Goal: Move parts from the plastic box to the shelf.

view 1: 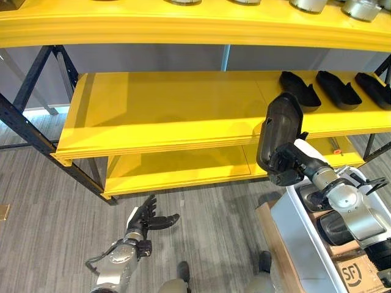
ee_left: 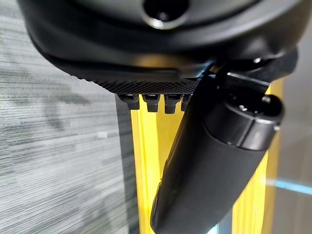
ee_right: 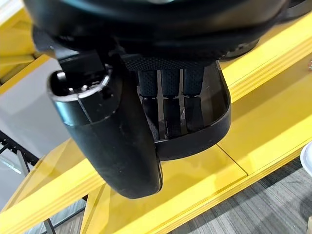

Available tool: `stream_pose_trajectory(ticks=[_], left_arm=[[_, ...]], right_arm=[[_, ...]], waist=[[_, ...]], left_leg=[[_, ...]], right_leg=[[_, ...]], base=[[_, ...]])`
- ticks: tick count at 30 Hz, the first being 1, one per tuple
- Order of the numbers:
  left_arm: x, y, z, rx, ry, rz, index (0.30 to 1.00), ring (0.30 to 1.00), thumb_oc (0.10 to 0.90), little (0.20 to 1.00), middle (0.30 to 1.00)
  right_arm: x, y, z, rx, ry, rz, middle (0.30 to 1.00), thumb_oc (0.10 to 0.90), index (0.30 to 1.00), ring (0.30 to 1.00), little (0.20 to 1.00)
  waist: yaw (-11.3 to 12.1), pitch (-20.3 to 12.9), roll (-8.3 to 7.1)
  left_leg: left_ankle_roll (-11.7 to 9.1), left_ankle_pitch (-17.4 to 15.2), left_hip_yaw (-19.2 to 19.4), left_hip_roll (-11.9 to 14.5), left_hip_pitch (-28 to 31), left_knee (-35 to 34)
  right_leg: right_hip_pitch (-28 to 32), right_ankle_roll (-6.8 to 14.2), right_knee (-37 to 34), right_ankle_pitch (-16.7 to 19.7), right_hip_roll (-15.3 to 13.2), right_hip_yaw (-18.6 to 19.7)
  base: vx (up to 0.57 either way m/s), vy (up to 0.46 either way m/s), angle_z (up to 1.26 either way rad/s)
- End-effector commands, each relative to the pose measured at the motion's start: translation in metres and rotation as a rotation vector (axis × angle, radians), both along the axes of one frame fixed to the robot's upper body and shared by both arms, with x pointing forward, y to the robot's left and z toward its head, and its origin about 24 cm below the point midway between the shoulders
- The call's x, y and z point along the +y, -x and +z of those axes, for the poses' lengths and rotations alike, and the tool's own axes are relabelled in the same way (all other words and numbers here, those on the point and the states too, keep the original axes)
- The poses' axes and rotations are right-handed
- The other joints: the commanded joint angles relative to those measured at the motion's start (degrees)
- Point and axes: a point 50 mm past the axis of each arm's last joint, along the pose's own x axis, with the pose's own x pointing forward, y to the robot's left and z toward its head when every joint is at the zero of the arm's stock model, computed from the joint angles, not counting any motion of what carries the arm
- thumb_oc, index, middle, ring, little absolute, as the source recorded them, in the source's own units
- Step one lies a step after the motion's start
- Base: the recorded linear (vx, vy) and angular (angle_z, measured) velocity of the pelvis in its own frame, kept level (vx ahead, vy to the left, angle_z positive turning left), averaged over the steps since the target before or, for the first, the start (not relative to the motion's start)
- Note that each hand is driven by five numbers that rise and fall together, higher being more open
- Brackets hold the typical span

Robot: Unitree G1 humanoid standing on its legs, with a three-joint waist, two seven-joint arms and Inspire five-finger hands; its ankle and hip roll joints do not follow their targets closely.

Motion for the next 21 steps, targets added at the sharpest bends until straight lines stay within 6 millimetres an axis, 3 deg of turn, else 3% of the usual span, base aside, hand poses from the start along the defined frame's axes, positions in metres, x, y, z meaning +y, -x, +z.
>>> stream_pose_trajectory(ticks=[1, 3, 9, 21], left_arm=[[-0.013, -0.018, 0.03, -0.196, 0.034, -0.064, 1.0, 1.0, 0.9, 1.0, 1.0], [-0.012, -0.016, 0.028, -0.188, 0.037, -0.06, 1.0, 1.0, 0.9, 1.0, 1.0], [-0.011, -0.001, 0.015, -0.132, 0.069, -0.034, 1.0, 1.0, 0.9, 1.0, 1.0], [-0.014, 0.001, 0.011, -0.123, 0.095, -0.012, 1.0, 1.0, 0.9, 1.0, 1.0]], right_arm=[[-0.01, -0.014, 0.074, -0.315, 0.052, -0.032, 0.3, 0.4, 0.3, 0.3, 0.3], [-0.012, -0.012, 0.073, -0.309, 0.05, -0.032, 0.3, 0.4, 0.3, 0.3, 0.3], [-0.015, -0.008, 0.078, -0.294, 0.053, -0.009, 0.3, 0.4, 0.3, 0.3, 0.3], [0.0, -0.016, 0.091, -0.329, 0.059, 0.046, 0.3, 0.4, 0.3, 0.3, 0.3]], waist=[[0.8, -4.4, -4.08], [0.7, -4.9, -4.1], [0.9, -7.9, -2.72], [1.6, -8.5, -0.63]], left_leg=[[-4.9, -4.9, -3.1, 5.9, 1.6, 2.8], [-5.3, -4.7, -3.7, 6.5, 2.1, 2.3], [-7.6, -2.1, -5.2, 11.9, 4.6, -2.0], [-7.9, -0.4, -6.3, 13.1, 5.0, -3.9]], right_leg=[[1.2, -0.2, 3.0, 7.6, 2.9, 1.4], [2.1, -0.2, 2.9, 6.7, 3.7, 1.3], [5.8, -2.8, 2.0, -1.9, 8.9, -0.3], [6.2, -4.1, 4.0, -4.9, 10.5, 0.1]], base=[[0.16, -0.209, 0.62], [0.15, -0.209, 0.32], [0.08, -0.177, 0.07], [0.01, -0.045, 0.02]])
